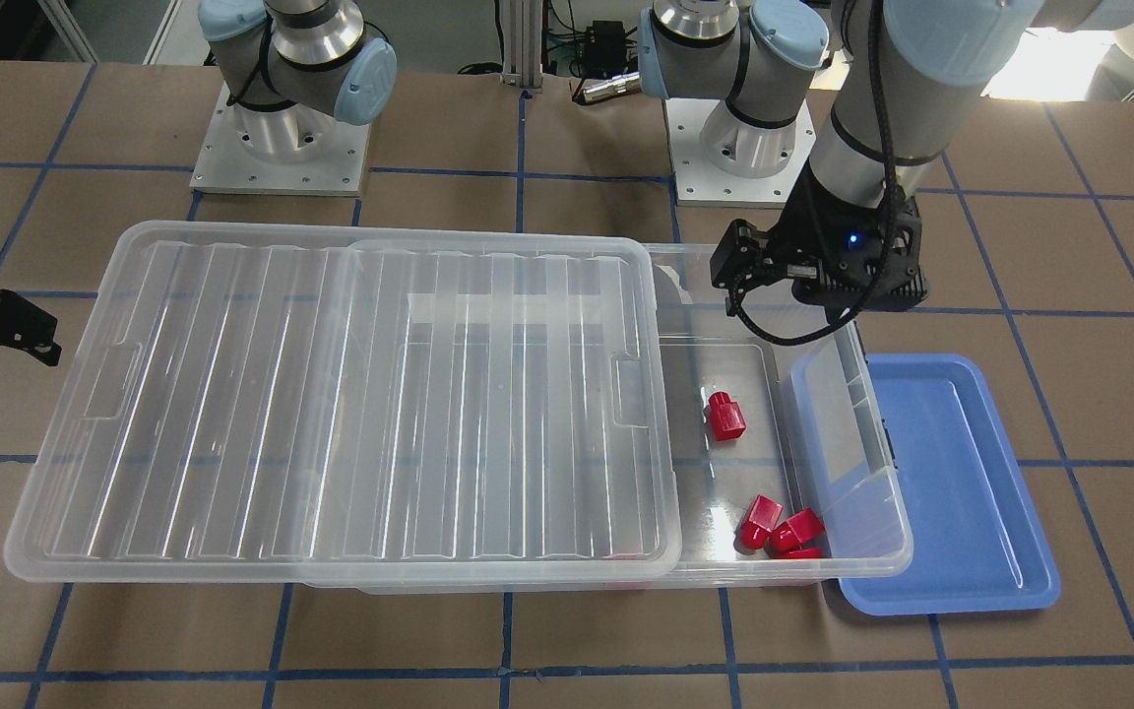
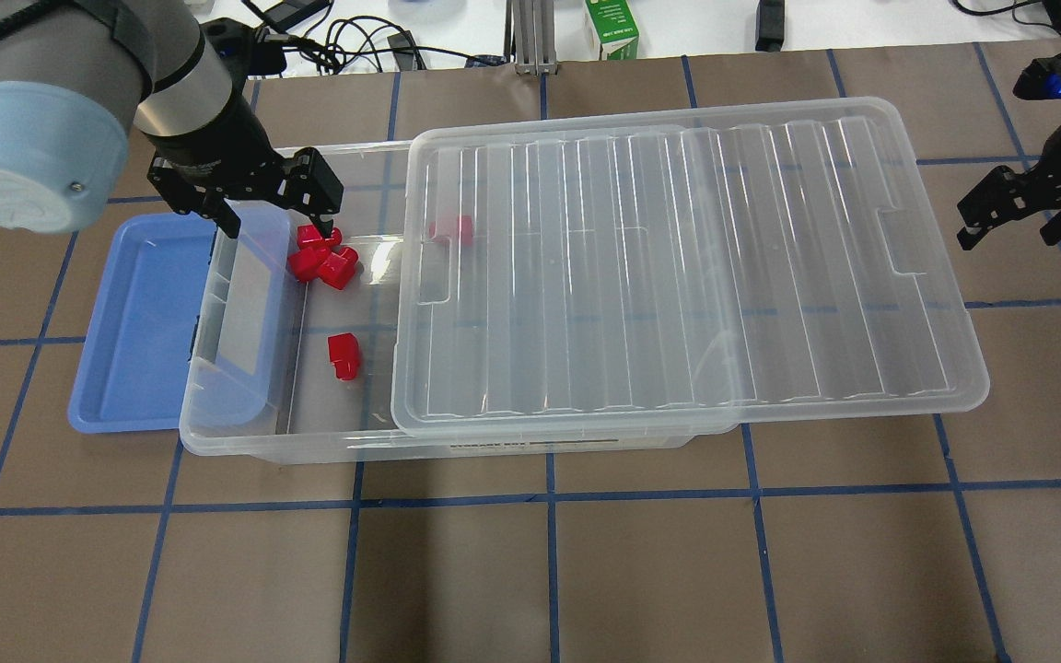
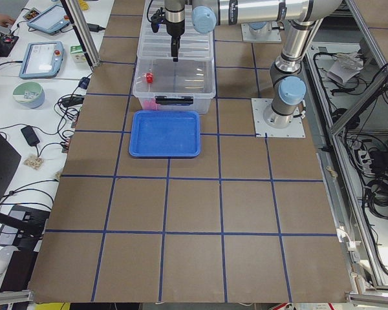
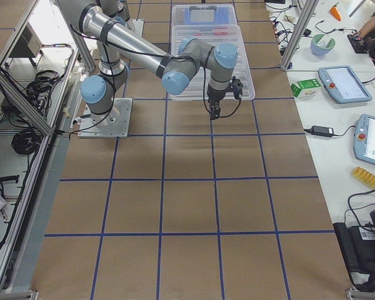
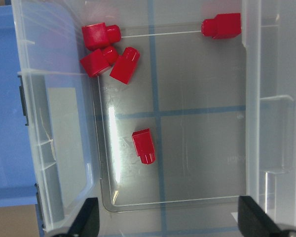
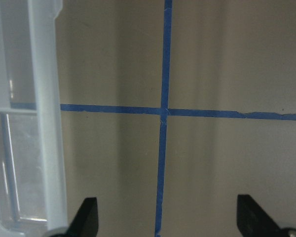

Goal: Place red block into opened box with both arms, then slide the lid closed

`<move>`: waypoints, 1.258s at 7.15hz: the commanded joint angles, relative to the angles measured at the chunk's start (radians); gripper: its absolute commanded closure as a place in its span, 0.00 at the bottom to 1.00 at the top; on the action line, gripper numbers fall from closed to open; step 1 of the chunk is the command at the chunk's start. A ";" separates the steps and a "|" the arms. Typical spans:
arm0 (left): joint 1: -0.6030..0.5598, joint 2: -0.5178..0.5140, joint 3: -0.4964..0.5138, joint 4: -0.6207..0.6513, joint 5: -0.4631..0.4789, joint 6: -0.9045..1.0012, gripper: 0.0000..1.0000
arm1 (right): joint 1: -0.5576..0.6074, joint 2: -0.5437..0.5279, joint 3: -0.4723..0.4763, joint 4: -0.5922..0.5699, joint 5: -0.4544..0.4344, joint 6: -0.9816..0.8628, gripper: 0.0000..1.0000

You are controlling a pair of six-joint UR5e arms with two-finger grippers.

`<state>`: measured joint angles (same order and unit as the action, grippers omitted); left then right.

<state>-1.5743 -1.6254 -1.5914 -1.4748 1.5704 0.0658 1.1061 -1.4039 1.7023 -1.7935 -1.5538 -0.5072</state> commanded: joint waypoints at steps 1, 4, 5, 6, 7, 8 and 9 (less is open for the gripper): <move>-0.009 0.032 0.083 -0.079 0.005 0.008 0.00 | 0.011 0.008 0.010 0.003 0.014 0.028 0.00; -0.003 0.032 0.084 -0.090 -0.004 0.009 0.00 | 0.121 0.016 0.016 -0.016 0.015 0.145 0.00; -0.001 0.027 0.082 -0.091 -0.003 0.009 0.00 | 0.182 0.016 0.016 -0.033 0.015 0.223 0.00; 0.000 0.032 0.090 -0.104 0.005 0.008 0.00 | 0.245 0.016 0.014 -0.053 0.015 0.289 0.00; 0.000 0.029 0.096 -0.122 0.007 0.008 0.00 | 0.295 0.016 0.013 -0.070 0.015 0.330 0.00; -0.001 0.029 0.090 -0.124 0.007 0.008 0.00 | 0.329 0.016 0.013 -0.073 0.015 0.331 0.00; -0.001 0.027 0.094 -0.124 0.005 0.008 0.00 | 0.354 0.014 0.013 -0.073 0.015 0.332 0.00</move>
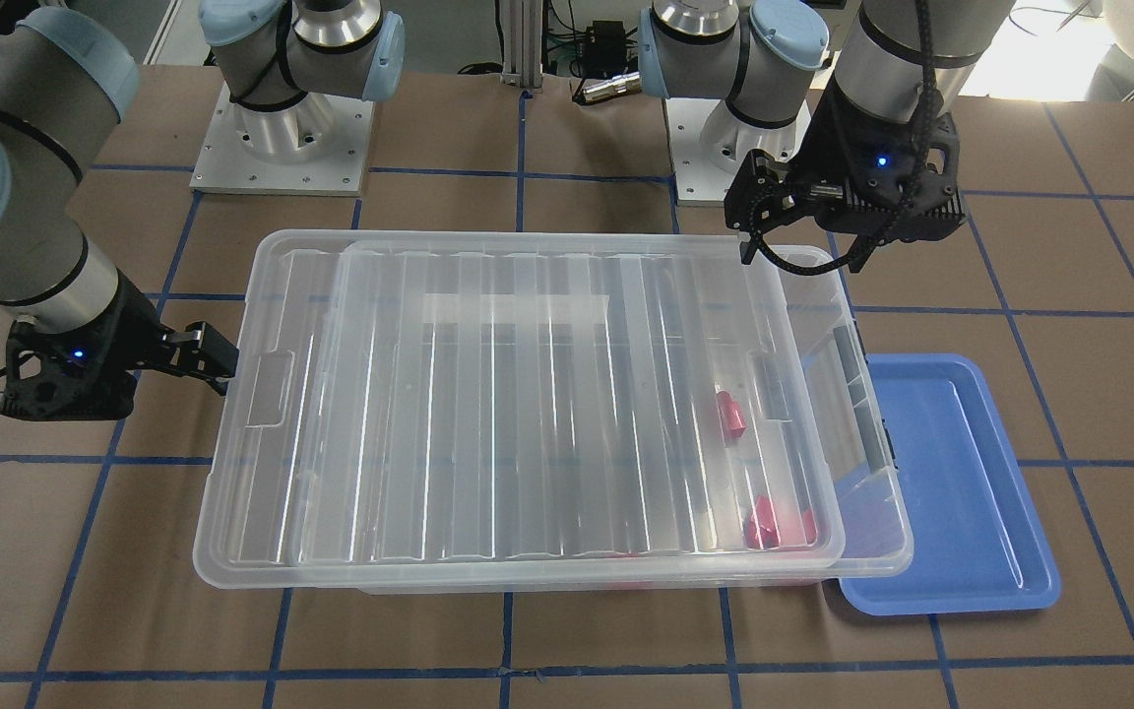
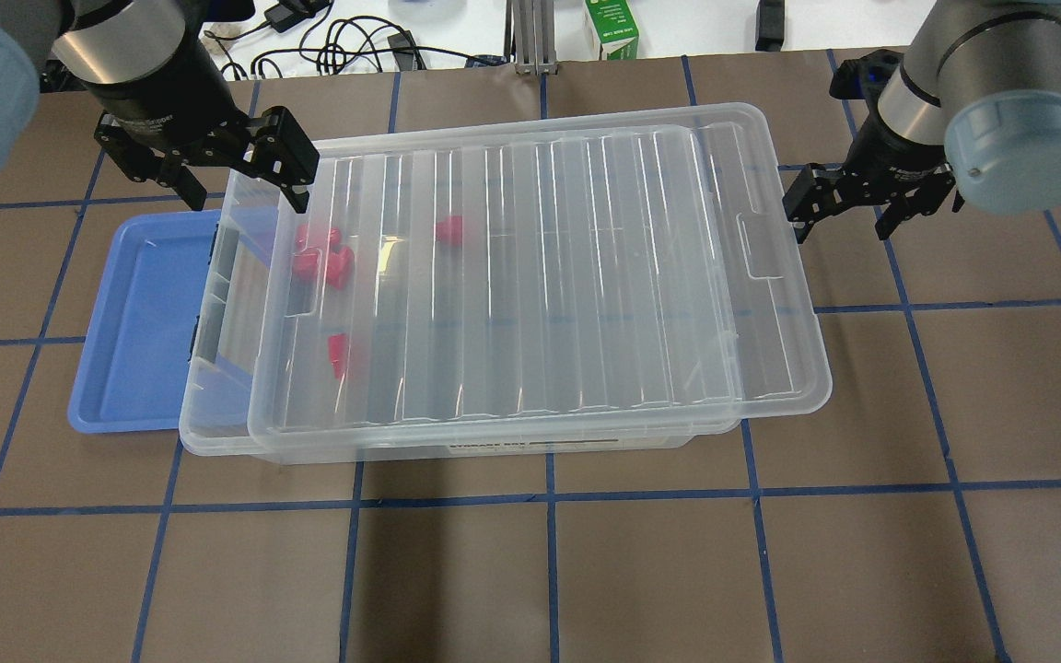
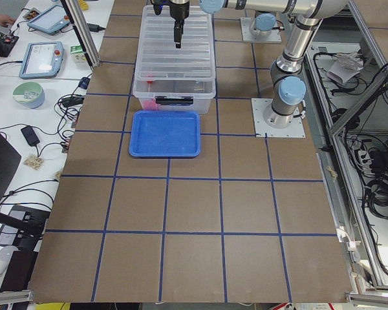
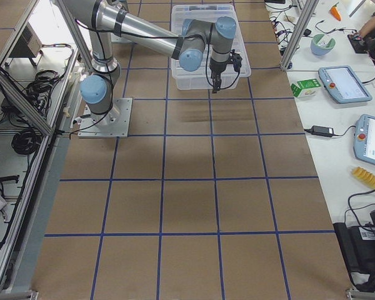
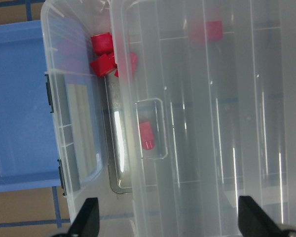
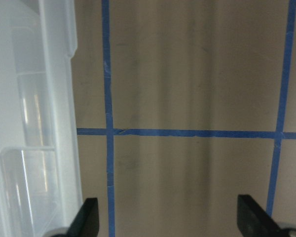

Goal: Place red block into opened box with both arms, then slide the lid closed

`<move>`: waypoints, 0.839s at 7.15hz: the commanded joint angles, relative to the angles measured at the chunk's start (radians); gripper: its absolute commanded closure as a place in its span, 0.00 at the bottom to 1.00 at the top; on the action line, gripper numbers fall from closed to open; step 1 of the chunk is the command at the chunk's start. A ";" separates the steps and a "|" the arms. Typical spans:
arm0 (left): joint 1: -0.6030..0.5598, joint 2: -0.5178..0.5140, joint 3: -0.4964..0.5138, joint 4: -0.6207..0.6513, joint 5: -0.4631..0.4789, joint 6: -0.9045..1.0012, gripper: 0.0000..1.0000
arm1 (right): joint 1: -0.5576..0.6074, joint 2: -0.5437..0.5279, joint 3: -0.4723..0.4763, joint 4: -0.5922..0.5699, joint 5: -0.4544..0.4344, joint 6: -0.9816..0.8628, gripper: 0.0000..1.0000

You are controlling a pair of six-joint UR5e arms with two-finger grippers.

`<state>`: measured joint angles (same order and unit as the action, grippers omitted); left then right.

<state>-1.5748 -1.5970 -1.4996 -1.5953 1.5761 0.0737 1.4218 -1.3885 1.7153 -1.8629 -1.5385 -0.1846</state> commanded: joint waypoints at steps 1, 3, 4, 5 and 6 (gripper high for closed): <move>-0.001 0.000 0.005 -0.002 -0.004 0.000 0.00 | 0.055 0.000 0.000 -0.025 0.000 0.011 0.00; -0.001 0.003 -0.001 -0.002 -0.002 0.000 0.00 | 0.069 0.000 0.000 -0.032 0.000 0.019 0.00; -0.001 0.000 -0.001 -0.002 -0.002 0.000 0.00 | 0.069 0.002 -0.009 -0.032 -0.002 0.016 0.00; -0.001 0.000 0.002 -0.002 -0.001 0.000 0.00 | 0.071 -0.015 -0.020 -0.030 -0.003 0.019 0.00; -0.001 0.000 -0.002 -0.002 0.001 0.000 0.00 | 0.086 -0.067 -0.055 -0.015 -0.008 0.036 0.00</move>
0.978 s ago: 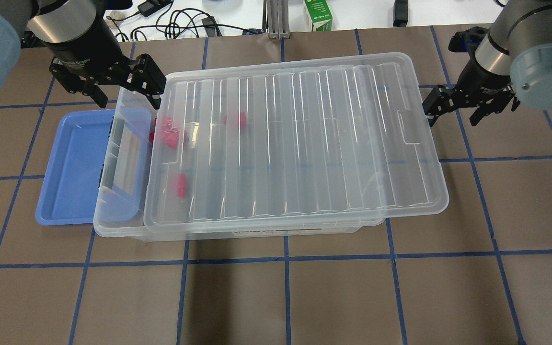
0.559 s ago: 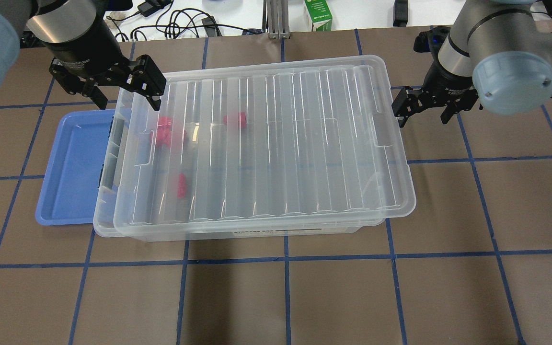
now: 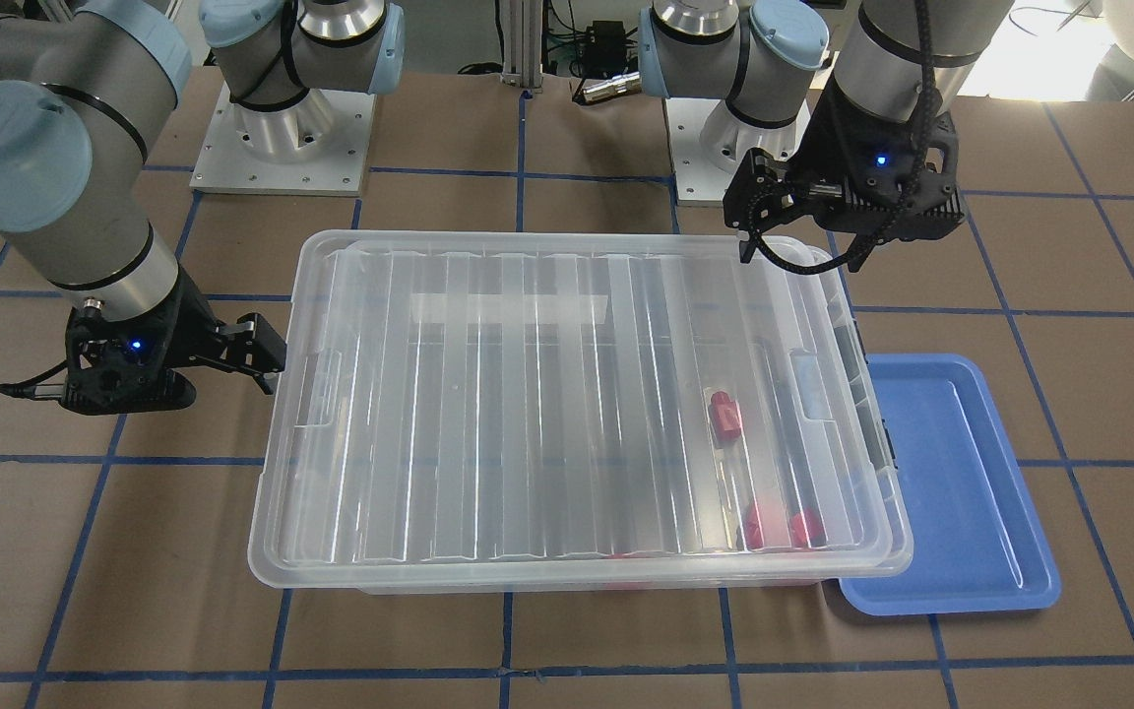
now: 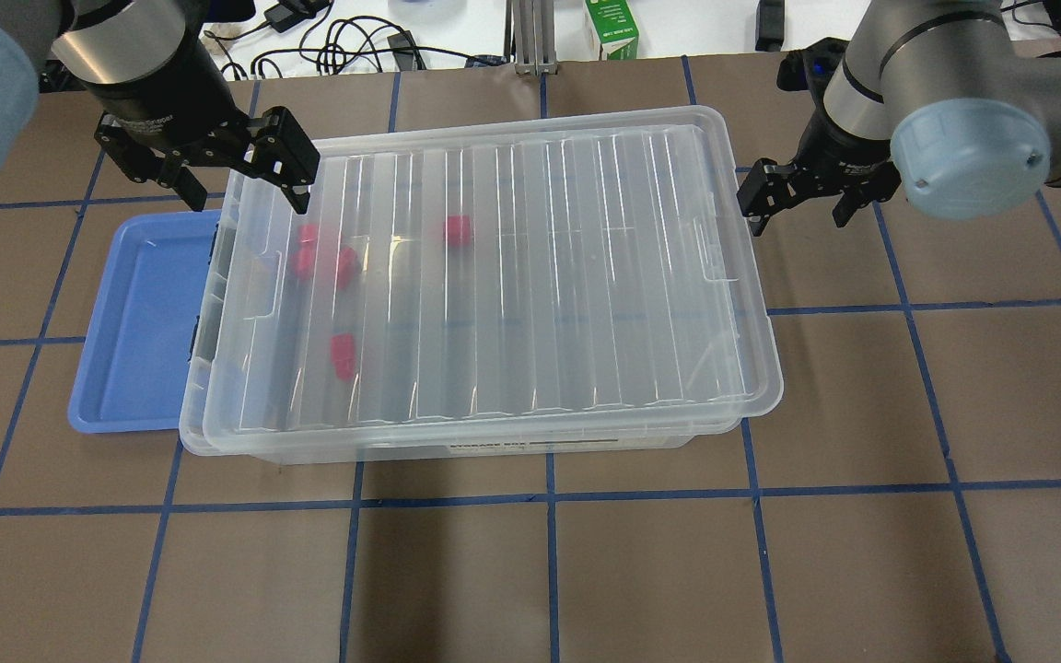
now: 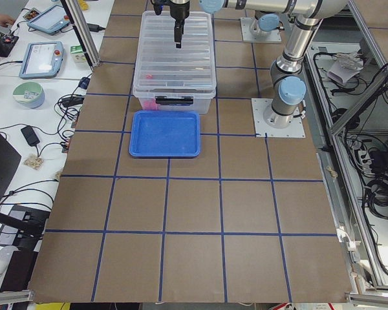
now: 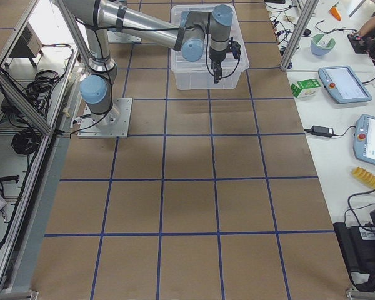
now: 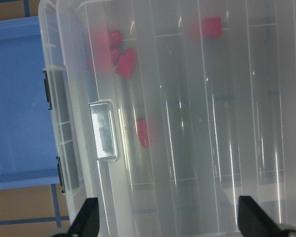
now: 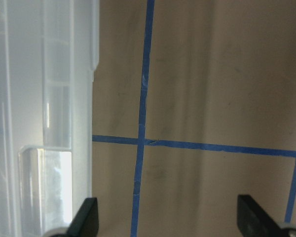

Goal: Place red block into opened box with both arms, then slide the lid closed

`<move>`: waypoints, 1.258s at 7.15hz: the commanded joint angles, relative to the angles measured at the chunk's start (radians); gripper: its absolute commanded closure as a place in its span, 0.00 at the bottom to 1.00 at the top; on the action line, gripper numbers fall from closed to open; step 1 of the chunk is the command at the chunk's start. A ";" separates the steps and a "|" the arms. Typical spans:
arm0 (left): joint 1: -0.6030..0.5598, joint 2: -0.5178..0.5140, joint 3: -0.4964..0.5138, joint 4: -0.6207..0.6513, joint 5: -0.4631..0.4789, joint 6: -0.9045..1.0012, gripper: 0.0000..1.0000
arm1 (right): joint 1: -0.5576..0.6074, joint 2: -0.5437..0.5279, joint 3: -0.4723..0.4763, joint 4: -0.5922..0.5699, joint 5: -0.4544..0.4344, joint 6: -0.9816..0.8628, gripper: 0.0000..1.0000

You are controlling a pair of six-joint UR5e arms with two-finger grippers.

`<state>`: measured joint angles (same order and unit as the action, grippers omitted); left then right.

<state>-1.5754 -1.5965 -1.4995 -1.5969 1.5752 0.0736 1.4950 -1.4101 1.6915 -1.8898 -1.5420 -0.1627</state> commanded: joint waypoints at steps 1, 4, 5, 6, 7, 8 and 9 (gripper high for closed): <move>-0.003 0.004 -0.001 0.000 0.002 0.000 0.00 | 0.042 -0.091 -0.071 0.074 -0.004 0.035 0.00; -0.002 0.003 -0.001 0.000 -0.003 0.000 0.00 | 0.115 -0.110 -0.281 0.337 -0.013 0.155 0.00; -0.002 0.004 -0.004 0.000 -0.001 0.000 0.00 | 0.116 -0.104 -0.282 0.348 -0.004 0.152 0.00; -0.005 0.004 -0.007 0.000 0.002 0.000 0.00 | 0.117 -0.093 -0.276 0.344 0.000 0.152 0.00; -0.005 0.004 -0.007 -0.002 0.002 0.000 0.00 | 0.117 -0.084 -0.267 0.339 -0.001 0.153 0.00; -0.005 0.004 -0.005 0.000 0.003 0.000 0.00 | 0.117 -0.084 -0.265 0.339 -0.001 0.152 0.00; -0.005 0.004 -0.005 -0.002 0.003 0.000 0.00 | 0.117 -0.079 -0.265 0.339 -0.001 0.152 0.00</move>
